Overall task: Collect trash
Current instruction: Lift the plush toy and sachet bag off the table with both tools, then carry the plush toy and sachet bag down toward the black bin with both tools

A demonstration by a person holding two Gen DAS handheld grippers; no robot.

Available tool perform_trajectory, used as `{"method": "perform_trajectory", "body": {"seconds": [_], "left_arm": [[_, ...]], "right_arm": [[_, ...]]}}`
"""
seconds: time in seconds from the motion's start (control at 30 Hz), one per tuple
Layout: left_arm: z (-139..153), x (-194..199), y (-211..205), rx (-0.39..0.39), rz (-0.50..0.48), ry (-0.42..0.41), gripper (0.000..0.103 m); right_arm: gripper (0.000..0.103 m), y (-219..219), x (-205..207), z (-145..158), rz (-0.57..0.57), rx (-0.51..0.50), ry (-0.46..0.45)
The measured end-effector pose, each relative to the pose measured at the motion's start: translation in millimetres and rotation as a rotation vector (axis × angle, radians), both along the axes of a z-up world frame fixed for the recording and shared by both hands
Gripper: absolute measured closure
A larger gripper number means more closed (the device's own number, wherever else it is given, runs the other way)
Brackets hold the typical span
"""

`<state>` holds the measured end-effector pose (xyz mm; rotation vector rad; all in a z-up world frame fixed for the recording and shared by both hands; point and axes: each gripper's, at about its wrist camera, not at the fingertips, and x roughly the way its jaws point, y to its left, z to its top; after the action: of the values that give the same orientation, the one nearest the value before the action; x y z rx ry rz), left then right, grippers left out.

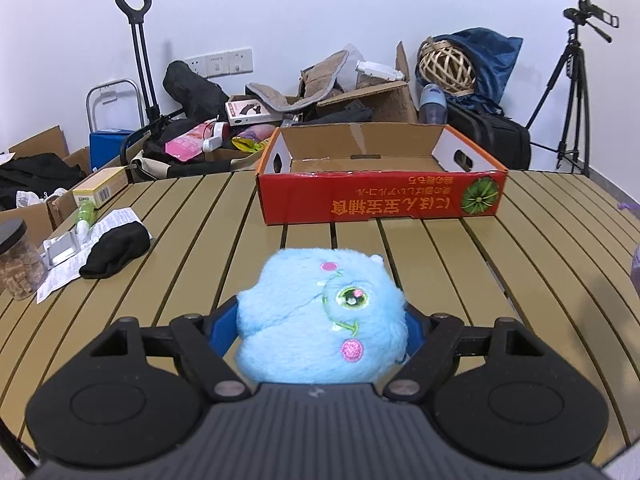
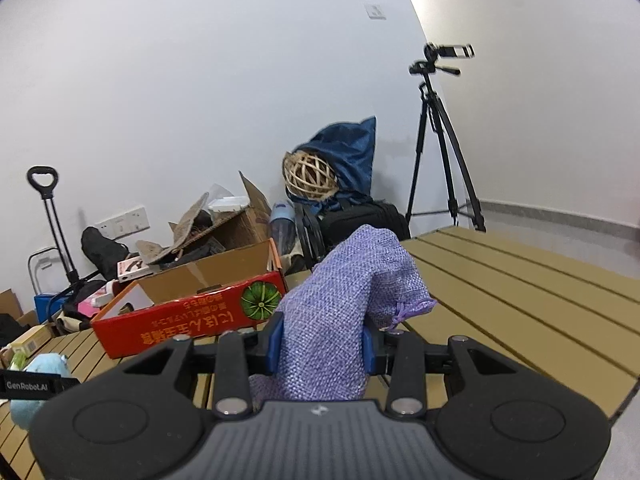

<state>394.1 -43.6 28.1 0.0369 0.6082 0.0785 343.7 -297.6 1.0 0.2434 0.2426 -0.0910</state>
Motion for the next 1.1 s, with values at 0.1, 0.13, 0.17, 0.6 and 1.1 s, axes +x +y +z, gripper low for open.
{"method": "perform_trajectory", "body": {"seconds": [0.1,0.13,0.17,0.6,1.1], "left_arm": [[3,-19,2,0.001,-0.019,-0.013,0.024],[3,-25,3,-0.002,-0.023,-0.016,0.024],[4,-31,4,-0.003,-0.028,-0.020,0.024],[-6,-107,18,-0.024,-0.061,-0.027,0.024],[-32,-185,39,-0.032,-0.086,-0.015,0.024]], "right_arm": [[0.067,5,-17,3,0.014,-0.036,-0.032],[0.067,7,-23,4,0.018,-0.046,-0.040],[0.067,8,-28,5,0.022,-0.058,-0.050],[0.067,18,-101,-7,0.094,-0.151,-0.059],[0.067,44,-186,-49,0.215,-0.262,0.006]]}}
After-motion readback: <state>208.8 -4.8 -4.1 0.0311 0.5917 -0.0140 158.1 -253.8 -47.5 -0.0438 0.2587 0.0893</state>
